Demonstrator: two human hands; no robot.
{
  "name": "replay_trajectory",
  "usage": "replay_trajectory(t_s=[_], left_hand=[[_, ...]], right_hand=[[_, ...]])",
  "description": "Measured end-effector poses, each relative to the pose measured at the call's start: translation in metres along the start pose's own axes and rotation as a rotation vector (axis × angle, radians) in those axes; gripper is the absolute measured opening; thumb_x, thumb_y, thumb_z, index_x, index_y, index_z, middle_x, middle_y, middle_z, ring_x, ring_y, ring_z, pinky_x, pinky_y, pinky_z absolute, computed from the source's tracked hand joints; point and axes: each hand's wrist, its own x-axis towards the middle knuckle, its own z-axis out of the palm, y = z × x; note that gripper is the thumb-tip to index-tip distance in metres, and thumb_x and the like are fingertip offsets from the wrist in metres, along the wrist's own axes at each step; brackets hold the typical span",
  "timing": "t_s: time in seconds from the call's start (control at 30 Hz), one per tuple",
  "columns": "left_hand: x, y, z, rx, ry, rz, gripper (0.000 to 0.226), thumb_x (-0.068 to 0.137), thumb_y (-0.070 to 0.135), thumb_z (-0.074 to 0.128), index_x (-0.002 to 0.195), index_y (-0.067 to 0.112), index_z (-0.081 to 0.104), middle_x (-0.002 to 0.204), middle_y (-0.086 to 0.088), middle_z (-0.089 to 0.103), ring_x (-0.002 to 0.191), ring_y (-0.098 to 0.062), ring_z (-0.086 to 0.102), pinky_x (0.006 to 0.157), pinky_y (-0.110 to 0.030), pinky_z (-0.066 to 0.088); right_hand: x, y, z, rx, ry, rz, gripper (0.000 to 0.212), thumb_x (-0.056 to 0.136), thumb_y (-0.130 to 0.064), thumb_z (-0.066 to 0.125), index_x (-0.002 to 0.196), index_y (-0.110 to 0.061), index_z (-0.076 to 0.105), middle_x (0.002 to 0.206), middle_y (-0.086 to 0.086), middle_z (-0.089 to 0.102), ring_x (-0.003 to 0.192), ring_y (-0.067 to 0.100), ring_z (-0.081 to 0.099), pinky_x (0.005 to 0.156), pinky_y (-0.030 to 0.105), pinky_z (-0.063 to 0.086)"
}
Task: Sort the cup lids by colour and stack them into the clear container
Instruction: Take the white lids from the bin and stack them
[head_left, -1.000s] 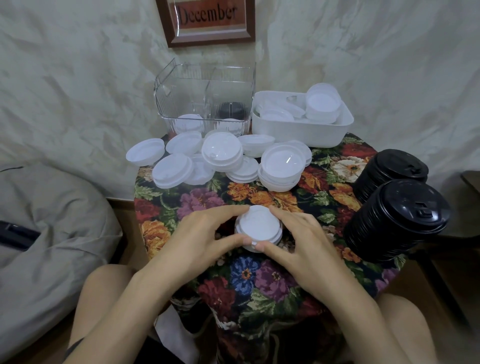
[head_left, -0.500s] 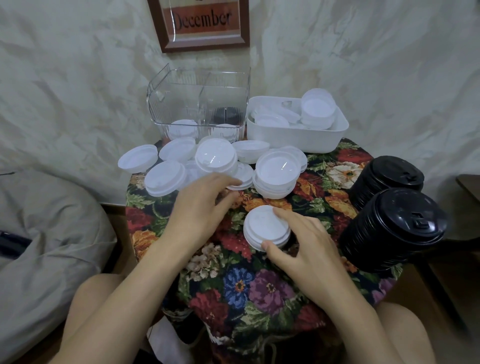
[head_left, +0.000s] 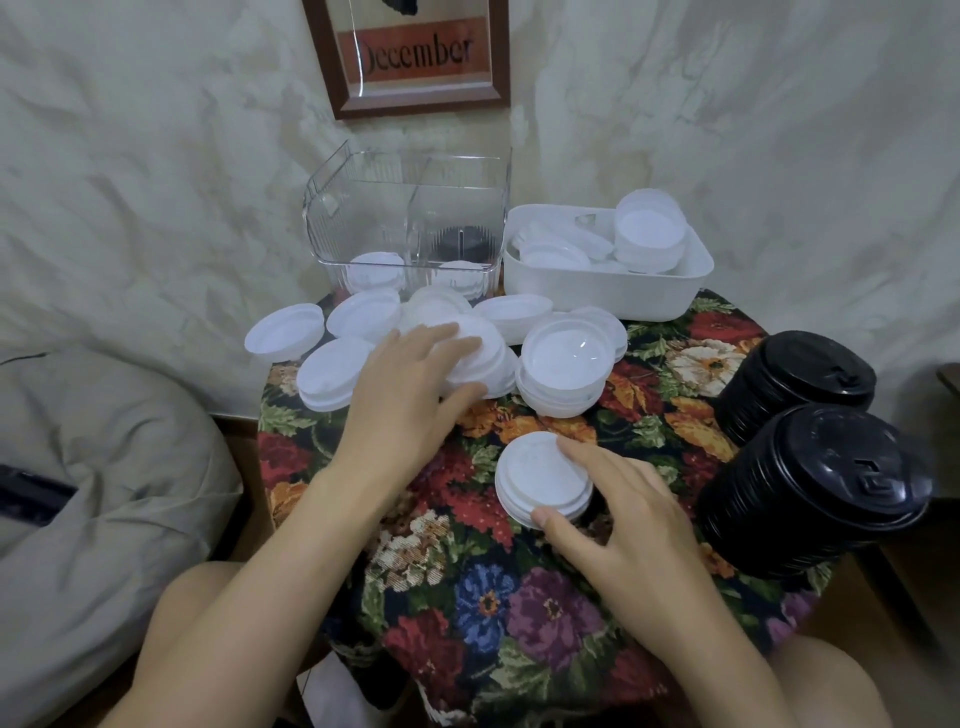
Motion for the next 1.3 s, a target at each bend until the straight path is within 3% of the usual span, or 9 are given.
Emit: replay_trajectory(t_s=[0.1, 0.2, 0.4, 0.5, 0.73, 0.9, 1.0, 1.1, 1.3], left_hand=[[-0.013, 0.003, -0.002, -0.065, -0.082, 0.084, 0.05, 0.096, 0.051, 0.063, 0.141, 0.028, 0.061, 0.152, 0.003, 0.052, 0.144, -0.021, 0.045, 0.125, -0.045, 0.018], [-0.021, -0.004, -0.01, -0.075, -0.015, 0.078, 0.05, 0.1, 0.054, 0.052, 0.14, 0.028, 0.062, 0.151, 0.003, 0.054, 0.144, -0.02, 0.045, 0.126, -0.049, 0.017], [-0.037, -0.039, -0.026, 0.188, 0.142, -0.234, 0.052, 0.096, 0.049, 0.056, 0.137, 0.019, 0.063, 0.145, -0.008, 0.059, 0.141, -0.04, 0.044, 0.111, -0.057, 0.035], [-0.044, -0.043, -0.023, 0.075, 0.107, -0.275, 0.044, 0.1, 0.036, 0.064, 0.138, 0.015, 0.063, 0.144, -0.009, 0.059, 0.136, -0.033, 0.051, 0.108, -0.051, 0.043], [-0.04, -0.028, -0.021, -0.054, 0.057, -0.088, 0.027, 0.098, 0.028, 0.066, 0.123, 0.02, 0.074, 0.131, 0.005, 0.068, 0.125, -0.016, 0.06, 0.105, -0.036, 0.046], [-0.03, -0.036, -0.033, -0.079, 0.259, -0.117, 0.018, 0.098, 0.015, 0.068, 0.113, 0.017, 0.076, 0.118, 0.005, 0.072, 0.11, -0.009, 0.062, 0.092, -0.016, 0.041], [-0.02, -0.068, -0.036, 0.058, 0.343, -0.312, 0.032, 0.095, 0.015, 0.07, 0.127, 0.011, 0.069, 0.132, -0.011, 0.066, 0.125, -0.031, 0.056, 0.104, -0.037, 0.04], [-0.014, -0.095, -0.036, 0.145, 0.188, -0.477, 0.047, 0.097, 0.016, 0.063, 0.142, 0.002, 0.055, 0.142, -0.025, 0.055, 0.134, -0.045, 0.045, 0.109, -0.054, 0.038], [-0.019, -0.091, -0.039, 0.103, 0.101, -0.47, 0.023, 0.098, 0.018, 0.061, 0.117, 0.023, 0.073, 0.122, -0.005, 0.073, 0.112, -0.035, 0.066, 0.083, -0.044, 0.048]], right_hand=[[0.001, 0.001, 0.001, -0.005, -0.007, 0.001, 0.064, 0.091, -0.058, 0.062, 0.151, -0.045, 0.041, 0.133, -0.042, 0.034, 0.129, -0.014, 0.026, 0.101, 0.016, 0.026], [0.001, 0.001, 0.001, -0.007, -0.009, 0.001, 0.064, 0.091, -0.058, 0.061, 0.151, -0.044, 0.041, 0.132, -0.044, 0.033, 0.128, -0.015, 0.026, 0.1, 0.016, 0.025], [0.001, -0.001, 0.001, -0.007, -0.011, 0.008, 0.065, 0.091, -0.059, 0.061, 0.15, -0.044, 0.041, 0.127, -0.049, 0.029, 0.126, -0.015, 0.026, 0.1, 0.017, 0.026], [0.002, -0.003, 0.0, -0.002, -0.019, 0.011, 0.065, 0.091, -0.059, 0.062, 0.15, -0.044, 0.042, 0.129, -0.045, 0.033, 0.127, -0.013, 0.027, 0.1, 0.019, 0.028], [0.008, -0.002, 0.0, 0.006, -0.033, -0.006, 0.065, 0.091, -0.06, 0.063, 0.151, -0.045, 0.042, 0.132, -0.043, 0.035, 0.131, -0.014, 0.027, 0.102, 0.019, 0.028], [0.007, 0.0, 0.001, -0.007, -0.026, -0.016, 0.064, 0.09, -0.062, 0.061, 0.149, -0.047, 0.041, 0.129, -0.05, 0.031, 0.128, -0.018, 0.025, 0.096, 0.004, 0.024], [0.007, -0.001, 0.001, -0.011, -0.028, -0.013, 0.064, 0.091, -0.062, 0.061, 0.149, -0.048, 0.04, 0.129, -0.05, 0.03, 0.128, -0.018, 0.025, 0.093, -0.002, 0.019], [0.008, -0.001, 0.001, -0.01, -0.027, -0.015, 0.063, 0.091, -0.061, 0.061, 0.149, -0.047, 0.041, 0.132, -0.047, 0.034, 0.13, -0.016, 0.026, 0.095, 0.002, 0.022], [0.008, -0.001, 0.001, -0.008, -0.033, -0.009, 0.063, 0.091, -0.062, 0.06, 0.149, -0.049, 0.039, 0.136, -0.044, 0.035, 0.129, -0.017, 0.026, 0.093, 0.001, 0.021]])
